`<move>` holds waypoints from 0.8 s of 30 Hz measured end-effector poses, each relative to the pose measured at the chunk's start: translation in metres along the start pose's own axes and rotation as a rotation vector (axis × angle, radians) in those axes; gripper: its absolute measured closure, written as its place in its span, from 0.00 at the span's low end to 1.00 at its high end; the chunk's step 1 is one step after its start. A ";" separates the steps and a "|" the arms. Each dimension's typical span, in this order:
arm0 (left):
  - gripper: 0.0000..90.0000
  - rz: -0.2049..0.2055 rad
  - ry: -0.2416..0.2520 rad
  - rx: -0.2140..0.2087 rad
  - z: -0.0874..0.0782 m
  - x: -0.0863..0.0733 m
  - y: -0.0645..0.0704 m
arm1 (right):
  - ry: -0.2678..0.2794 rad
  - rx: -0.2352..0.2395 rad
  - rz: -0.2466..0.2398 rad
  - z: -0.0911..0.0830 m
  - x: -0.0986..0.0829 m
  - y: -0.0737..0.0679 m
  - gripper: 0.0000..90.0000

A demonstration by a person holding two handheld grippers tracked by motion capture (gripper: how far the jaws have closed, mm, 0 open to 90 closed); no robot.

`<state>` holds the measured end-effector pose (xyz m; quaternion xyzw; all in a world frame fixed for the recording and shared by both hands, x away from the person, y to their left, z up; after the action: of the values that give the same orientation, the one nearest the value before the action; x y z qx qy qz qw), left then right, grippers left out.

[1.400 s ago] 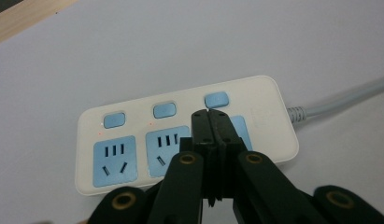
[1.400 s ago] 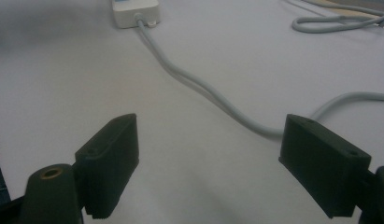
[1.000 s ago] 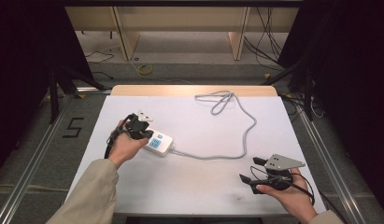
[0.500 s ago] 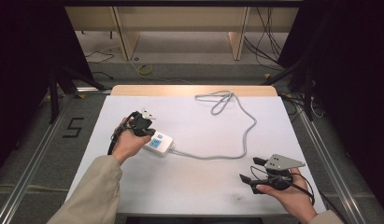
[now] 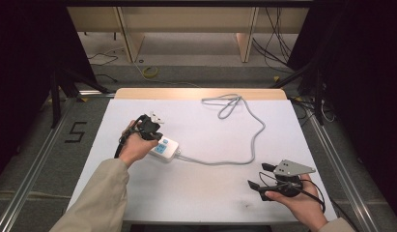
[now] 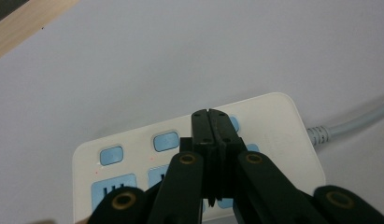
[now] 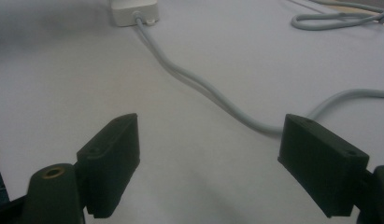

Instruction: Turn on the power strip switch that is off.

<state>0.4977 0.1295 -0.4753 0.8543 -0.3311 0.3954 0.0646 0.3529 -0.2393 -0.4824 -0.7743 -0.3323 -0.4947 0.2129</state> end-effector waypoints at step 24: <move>1.00 0.002 -0.020 -0.025 0.017 0.006 0.007 | 0.000 0.000 0.000 -0.001 -0.001 0.000 0.23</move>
<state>0.5066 0.1144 -0.4840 0.8571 -0.3373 0.3827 0.0717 0.3521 -0.2406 -0.4827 -0.7743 -0.3322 -0.4947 0.2128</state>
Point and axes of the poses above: each handheld gripper's, and its own axes: z roughly forward along the jaws, x roughly out of its top, y roughly to its right, the point moved 6 cm from there along z, roughly forward along the jaws, and after that the axes turned 9 degrees about y, right-handed, at the moved point
